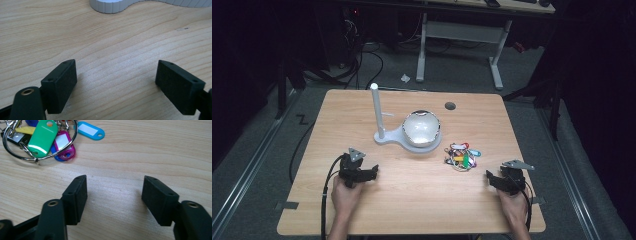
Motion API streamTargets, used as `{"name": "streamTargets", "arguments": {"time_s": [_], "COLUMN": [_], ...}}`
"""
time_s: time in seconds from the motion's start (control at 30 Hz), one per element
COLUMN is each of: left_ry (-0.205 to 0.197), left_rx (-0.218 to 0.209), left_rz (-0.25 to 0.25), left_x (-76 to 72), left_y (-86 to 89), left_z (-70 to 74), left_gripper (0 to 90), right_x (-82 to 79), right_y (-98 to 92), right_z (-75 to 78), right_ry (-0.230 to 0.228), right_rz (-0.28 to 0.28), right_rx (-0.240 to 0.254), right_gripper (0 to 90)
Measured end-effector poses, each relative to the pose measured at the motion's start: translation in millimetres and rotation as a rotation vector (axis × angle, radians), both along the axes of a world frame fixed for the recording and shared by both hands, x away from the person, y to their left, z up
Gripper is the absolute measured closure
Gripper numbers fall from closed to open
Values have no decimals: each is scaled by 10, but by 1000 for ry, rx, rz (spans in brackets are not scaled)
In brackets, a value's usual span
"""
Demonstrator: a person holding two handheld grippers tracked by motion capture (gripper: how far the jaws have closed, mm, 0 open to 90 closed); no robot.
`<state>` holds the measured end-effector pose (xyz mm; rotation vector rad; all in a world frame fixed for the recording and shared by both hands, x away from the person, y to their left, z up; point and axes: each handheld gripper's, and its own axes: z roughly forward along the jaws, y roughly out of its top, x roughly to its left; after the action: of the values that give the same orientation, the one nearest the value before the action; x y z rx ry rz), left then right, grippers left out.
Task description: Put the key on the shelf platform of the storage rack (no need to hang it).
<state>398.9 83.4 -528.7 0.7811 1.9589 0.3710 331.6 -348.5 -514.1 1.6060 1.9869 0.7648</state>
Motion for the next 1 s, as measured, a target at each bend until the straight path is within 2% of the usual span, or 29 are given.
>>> {"name": "streamTargets", "arguments": {"time_s": [0.13, 0.23, 0.37, 0.5, 0.67, 0.93, 1.0], "left_ry": [0, 0, 0, 1, 0, 0, 0], "left_rx": [-1, -1, -1, -1, -1, -1, -2], "left_rz": [1, 1, 1, 1, 1, -1, -1], "left_x": [0, 0, 0, 0, 0, 0, 0], "left_y": [-1, -1, -1, -1, 0, 1, 0], "left_z": [1, 1, 1, 1, 0, 0, 1], "left_gripper": [178, 178, 178, 178, 178, 178, 178], "right_x": [-23, -54, -89, -93, -102, -27, 6], "right_y": [25, 41, 77, 131, 219, 378, 421], "right_z": [18, 43, 90, 90, 104, 188, 196], "right_ry": [9, -4, -31, -23, -39, -66, -58], "right_rz": [14, 22, 38, 54, 78, 135, 144], "right_rx": [3, 9, 41, 54, 69, 50, 49], "right_gripper": [429, 437, 452, 464, 460, 457, 457]}}
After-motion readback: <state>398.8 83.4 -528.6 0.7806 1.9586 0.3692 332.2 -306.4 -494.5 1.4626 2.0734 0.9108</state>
